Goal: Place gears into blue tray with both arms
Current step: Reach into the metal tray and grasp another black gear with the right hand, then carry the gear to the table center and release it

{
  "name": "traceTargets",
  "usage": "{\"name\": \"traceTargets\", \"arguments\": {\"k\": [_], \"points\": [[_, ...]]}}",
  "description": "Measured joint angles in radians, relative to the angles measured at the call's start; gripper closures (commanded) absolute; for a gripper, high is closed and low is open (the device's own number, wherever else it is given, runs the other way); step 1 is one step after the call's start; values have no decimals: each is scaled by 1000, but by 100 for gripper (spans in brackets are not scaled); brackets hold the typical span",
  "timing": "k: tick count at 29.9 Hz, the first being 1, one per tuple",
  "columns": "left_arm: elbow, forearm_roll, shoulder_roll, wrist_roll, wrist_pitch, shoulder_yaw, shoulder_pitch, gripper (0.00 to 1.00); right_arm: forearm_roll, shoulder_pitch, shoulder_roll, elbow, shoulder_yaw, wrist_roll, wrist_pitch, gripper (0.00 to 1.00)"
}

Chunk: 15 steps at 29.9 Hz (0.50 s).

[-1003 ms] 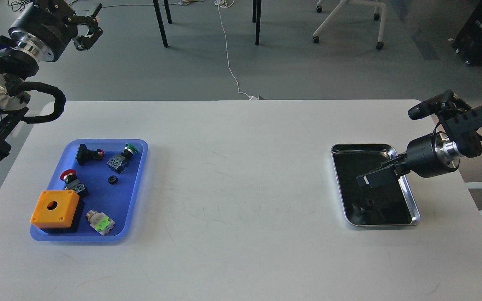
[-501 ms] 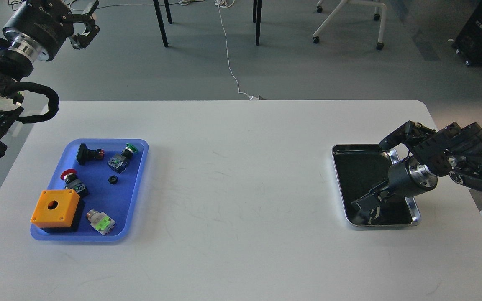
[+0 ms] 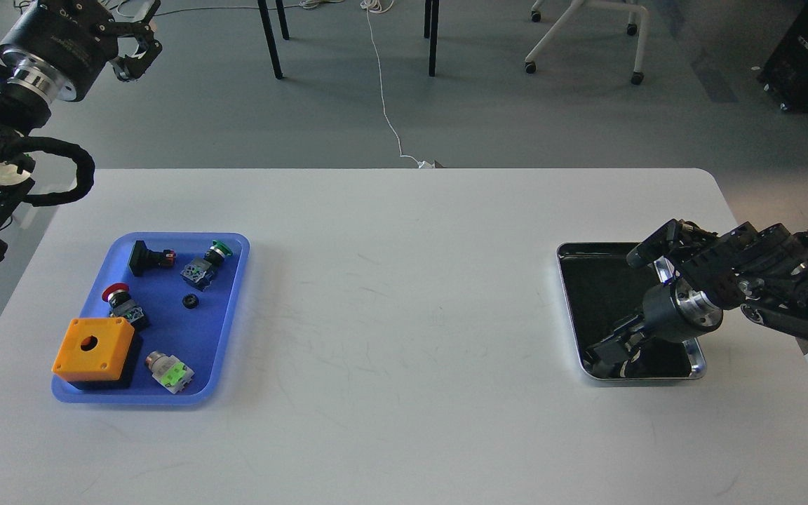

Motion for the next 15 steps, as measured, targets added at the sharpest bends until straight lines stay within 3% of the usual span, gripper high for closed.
{"name": "traceTargets", "arguments": {"k": [8, 15], "points": [[1, 0, 8, 0, -2, -1, 0, 2, -10, 1, -1, -2, -17, 1, 1, 61], [2, 1, 18, -1, -6, -2, 0, 2, -23, 2, -1, -7, -18, 0, 1, 68]]}}
